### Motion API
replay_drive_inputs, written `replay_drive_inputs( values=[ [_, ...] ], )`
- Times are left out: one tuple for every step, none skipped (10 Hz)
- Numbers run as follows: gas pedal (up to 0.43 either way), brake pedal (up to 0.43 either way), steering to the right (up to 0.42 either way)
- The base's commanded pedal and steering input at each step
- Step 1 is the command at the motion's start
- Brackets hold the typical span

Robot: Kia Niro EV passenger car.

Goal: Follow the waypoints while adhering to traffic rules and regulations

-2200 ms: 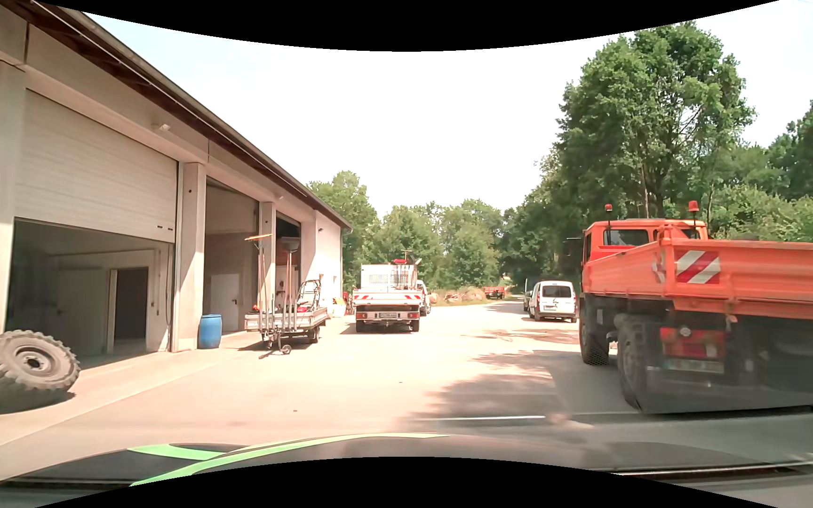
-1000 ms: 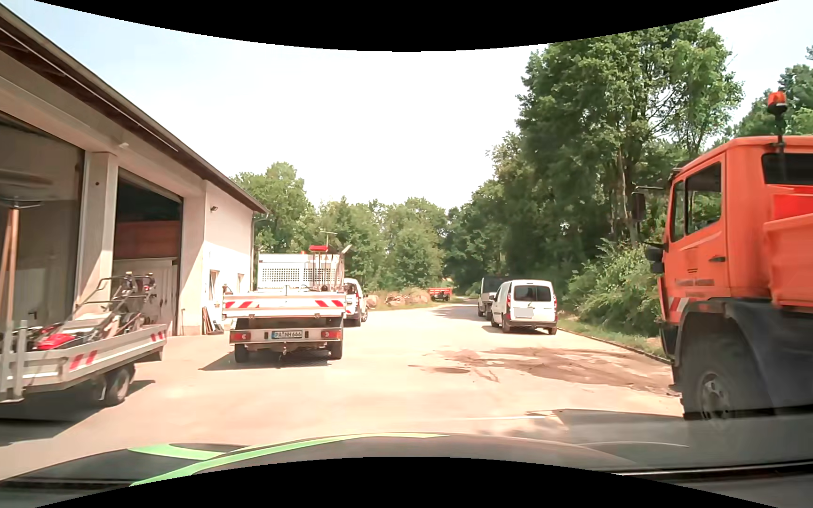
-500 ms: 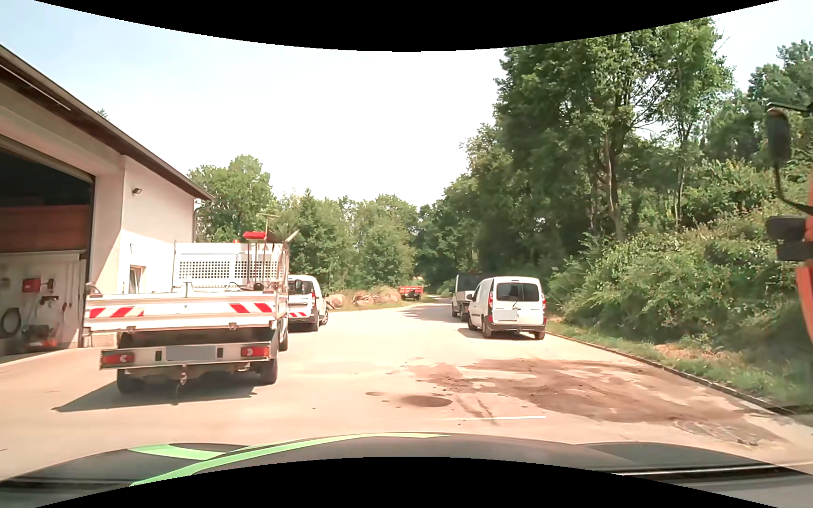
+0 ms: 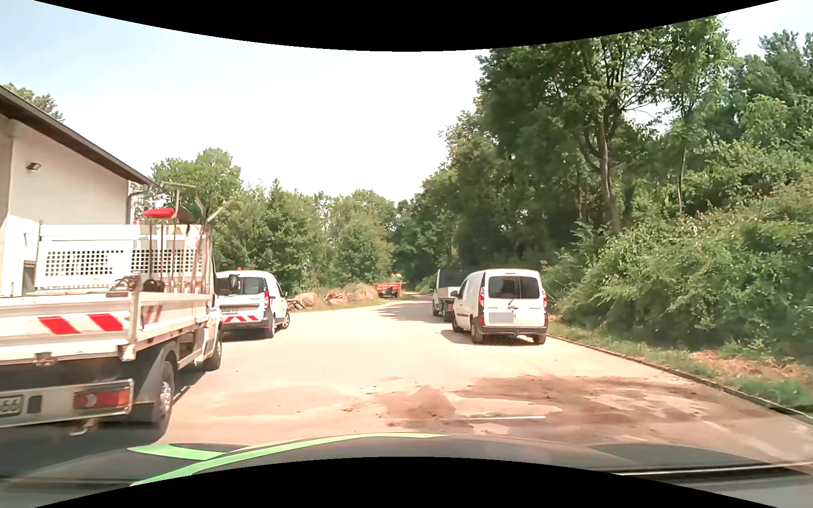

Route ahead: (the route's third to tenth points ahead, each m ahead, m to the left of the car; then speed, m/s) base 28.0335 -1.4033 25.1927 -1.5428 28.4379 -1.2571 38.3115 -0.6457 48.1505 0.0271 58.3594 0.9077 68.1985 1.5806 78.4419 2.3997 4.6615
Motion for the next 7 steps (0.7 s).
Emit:
replay_drive_inputs(
  values=[
    [0.059, 0.0, 0.02],
    [0.059, 0.0, -0.005],
    [0.059, 0.0, -0.025],
    [0.059, 0.0, -0.045],
    [0.059, 0.0, -0.062],
    [0.059, 0.0, -0.074],
    [0.059, 0.0, -0.081]
  ],
)
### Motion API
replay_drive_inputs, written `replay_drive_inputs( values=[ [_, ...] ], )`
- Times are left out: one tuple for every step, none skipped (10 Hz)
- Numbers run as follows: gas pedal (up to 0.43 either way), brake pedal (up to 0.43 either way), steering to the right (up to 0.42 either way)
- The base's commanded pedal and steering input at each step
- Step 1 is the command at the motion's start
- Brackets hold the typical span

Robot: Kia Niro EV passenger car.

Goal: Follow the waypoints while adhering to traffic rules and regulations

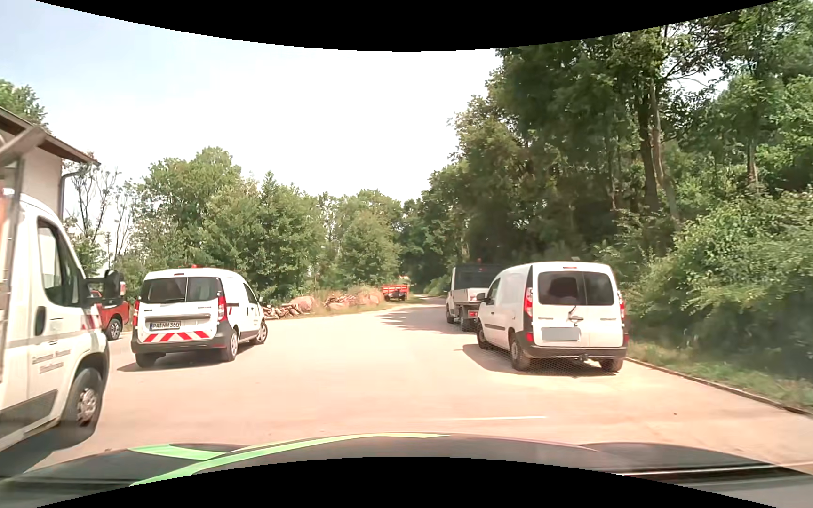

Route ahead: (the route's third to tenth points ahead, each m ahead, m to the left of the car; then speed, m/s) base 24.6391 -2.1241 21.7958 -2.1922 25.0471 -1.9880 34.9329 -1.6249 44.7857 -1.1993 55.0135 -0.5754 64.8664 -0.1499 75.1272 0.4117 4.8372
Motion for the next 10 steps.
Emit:
replay_drive_inputs(
  values=[
    [0.059, 0.0, -0.081],
    [0.047, 0.0, -0.078],
    [0.047, 0.0, -0.075],
    [0.028, 0.0, -0.072],
    [0.02, 0.0, -0.072],
    [0.008, 0.0, -0.07],
    [0.0, 0.0, -0.067],
    [0.0, 0.0, -0.064],
    [0.0, 0.0, -0.057],
    [0.0, 0.0, -0.045]
  ],
)
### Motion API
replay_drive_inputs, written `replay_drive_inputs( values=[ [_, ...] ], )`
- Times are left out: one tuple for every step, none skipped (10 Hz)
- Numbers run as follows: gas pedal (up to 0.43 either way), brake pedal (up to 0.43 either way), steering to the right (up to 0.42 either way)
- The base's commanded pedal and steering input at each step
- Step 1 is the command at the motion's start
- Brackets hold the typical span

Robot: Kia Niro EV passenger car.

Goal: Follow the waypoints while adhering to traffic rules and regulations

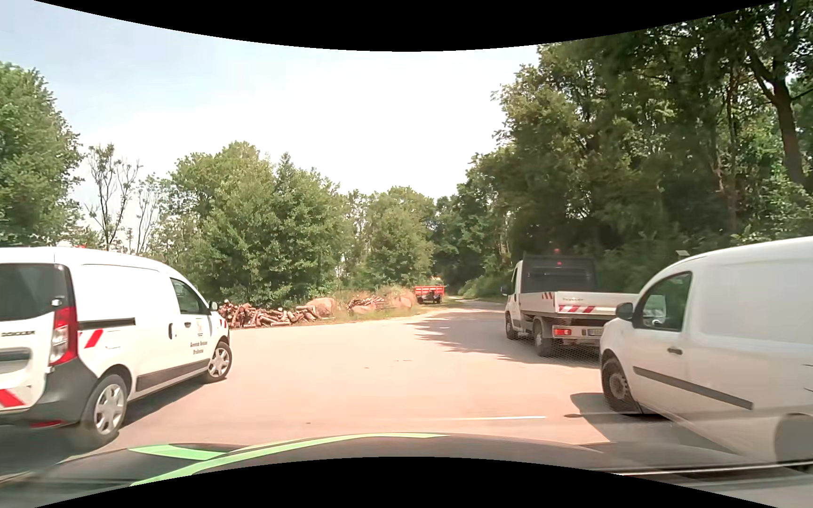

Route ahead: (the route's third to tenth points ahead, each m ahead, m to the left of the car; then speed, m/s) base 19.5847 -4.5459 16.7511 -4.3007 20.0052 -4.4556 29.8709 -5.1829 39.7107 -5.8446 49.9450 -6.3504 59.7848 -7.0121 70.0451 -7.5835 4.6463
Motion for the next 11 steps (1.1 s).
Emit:
replay_drive_inputs(
  values=[
    [0.0, 0.0, -0.03],
    [0.008, 0.0, -0.019],
    [0.02, 0.0, -0.006],
    [0.028, 0.0, 0.004],
    [0.039, 0.0, 0.011],
    [0.059, 0.0, 0.022],
    [0.067, 0.0, 0.034],
    [0.067, 0.0, 0.043],
    [0.067, 0.0, 0.052],
    [0.067, 0.0, 0.058],
    [0.067, 0.0, 0.063]
  ],
)
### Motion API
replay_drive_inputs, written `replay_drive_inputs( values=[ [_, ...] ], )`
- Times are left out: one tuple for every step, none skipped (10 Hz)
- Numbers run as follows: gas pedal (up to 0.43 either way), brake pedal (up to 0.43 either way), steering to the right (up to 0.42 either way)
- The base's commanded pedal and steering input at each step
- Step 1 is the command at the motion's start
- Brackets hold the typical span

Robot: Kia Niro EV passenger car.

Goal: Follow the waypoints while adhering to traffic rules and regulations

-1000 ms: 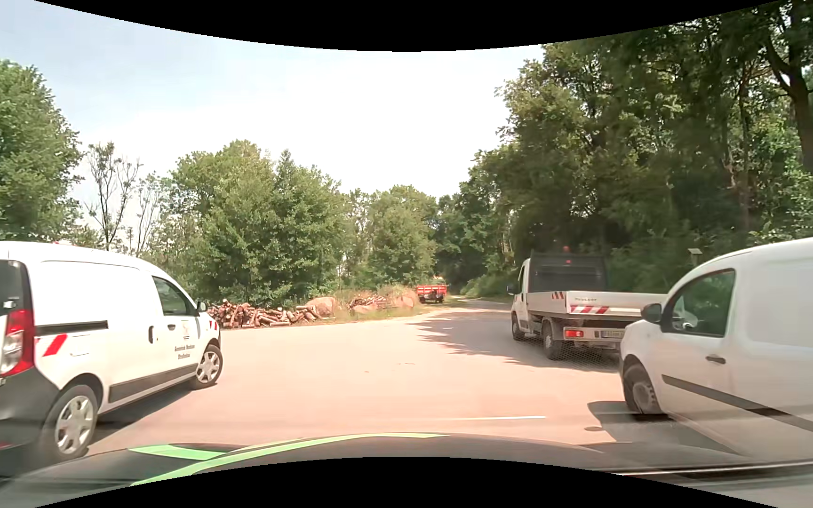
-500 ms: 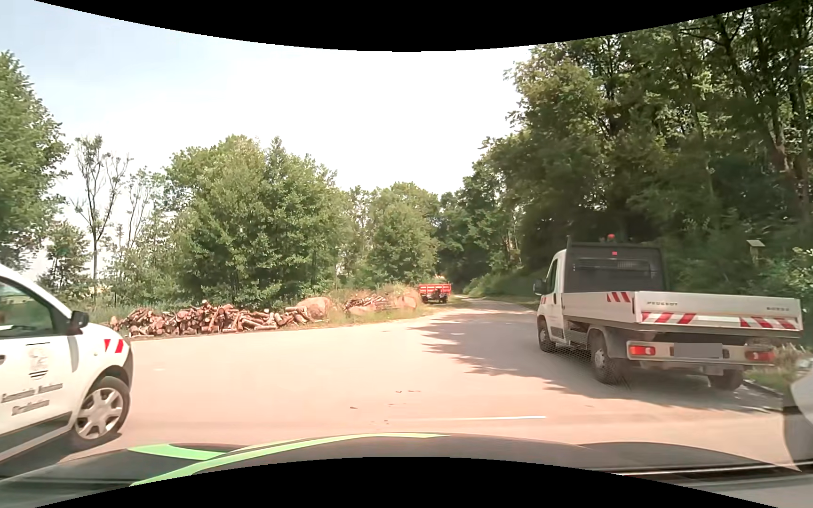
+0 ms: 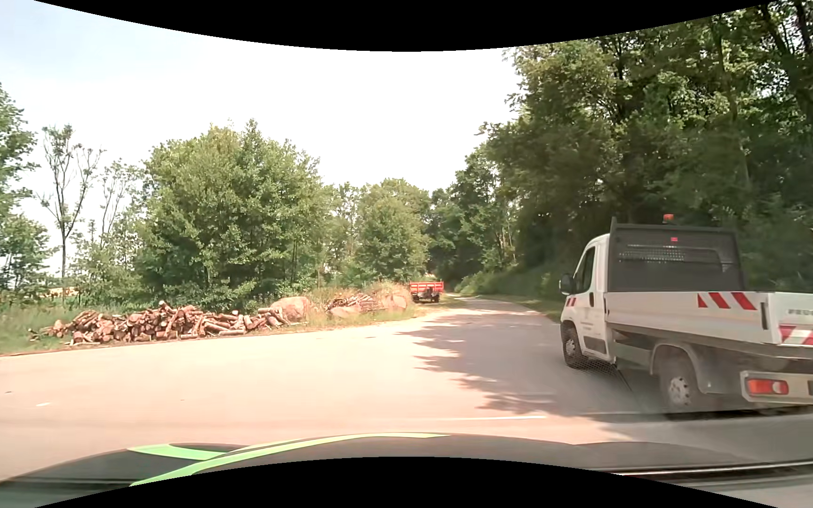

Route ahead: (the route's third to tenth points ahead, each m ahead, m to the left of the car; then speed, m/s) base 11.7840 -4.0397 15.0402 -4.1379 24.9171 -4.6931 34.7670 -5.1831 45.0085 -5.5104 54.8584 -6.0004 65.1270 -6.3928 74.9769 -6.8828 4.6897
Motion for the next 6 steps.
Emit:
replay_drive_inputs(
  values=[
    [0.067, 0.0, 0.068],
    [0.008, 0.0, 0.076],
    [0.0, 0.0, 0.085],
    [0.0, 0.0, 0.094],
    [0.0, 0.0, 0.099],
    [0.0, 0.0, 0.102]
  ],
)
